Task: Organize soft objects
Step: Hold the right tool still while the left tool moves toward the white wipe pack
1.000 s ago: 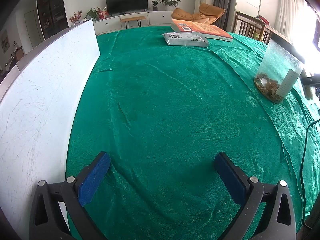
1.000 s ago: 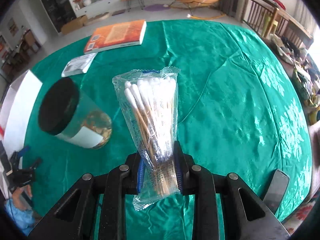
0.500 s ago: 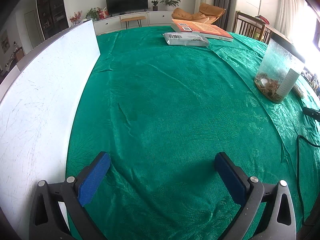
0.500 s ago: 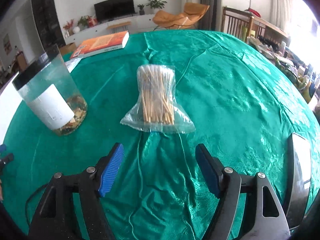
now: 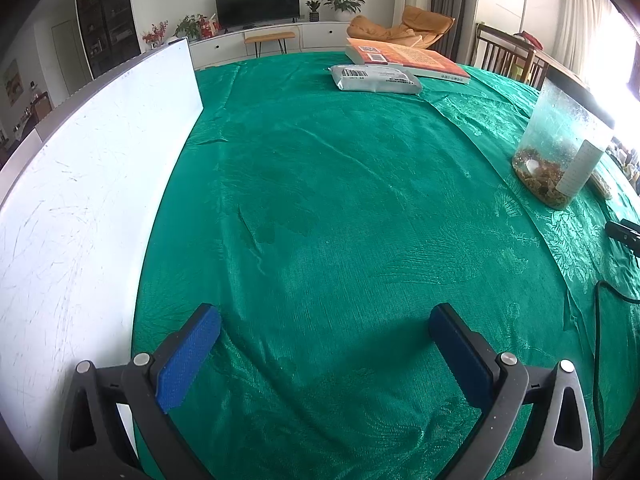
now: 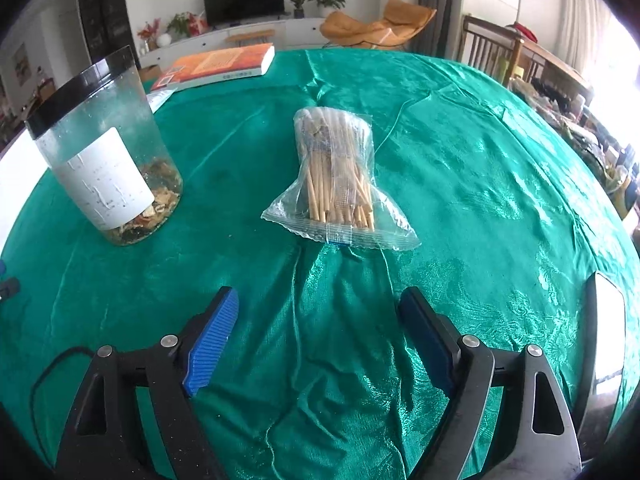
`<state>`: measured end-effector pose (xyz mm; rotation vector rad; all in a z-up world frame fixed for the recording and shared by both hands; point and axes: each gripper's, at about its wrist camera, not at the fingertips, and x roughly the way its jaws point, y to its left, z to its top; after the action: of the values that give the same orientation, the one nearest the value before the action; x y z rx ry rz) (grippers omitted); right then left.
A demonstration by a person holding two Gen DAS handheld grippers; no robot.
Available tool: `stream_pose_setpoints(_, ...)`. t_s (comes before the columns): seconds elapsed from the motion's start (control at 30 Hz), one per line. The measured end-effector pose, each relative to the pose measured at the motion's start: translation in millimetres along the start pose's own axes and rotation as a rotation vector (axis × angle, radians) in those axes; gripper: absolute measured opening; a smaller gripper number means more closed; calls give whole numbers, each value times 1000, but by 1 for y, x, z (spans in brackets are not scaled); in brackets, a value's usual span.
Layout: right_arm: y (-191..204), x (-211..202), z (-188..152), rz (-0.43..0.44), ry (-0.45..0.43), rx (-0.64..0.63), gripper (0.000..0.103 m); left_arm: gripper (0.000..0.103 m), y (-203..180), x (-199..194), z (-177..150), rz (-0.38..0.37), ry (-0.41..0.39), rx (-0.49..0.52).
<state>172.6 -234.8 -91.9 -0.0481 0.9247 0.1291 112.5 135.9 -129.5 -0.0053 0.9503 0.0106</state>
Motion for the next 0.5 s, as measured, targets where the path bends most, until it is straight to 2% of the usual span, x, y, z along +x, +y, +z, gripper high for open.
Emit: stream_pose_setpoints(0.5, 0, -1, 0, -1, -1, 0, 86, 103, 0, 0, 0, 1, 0, 0)
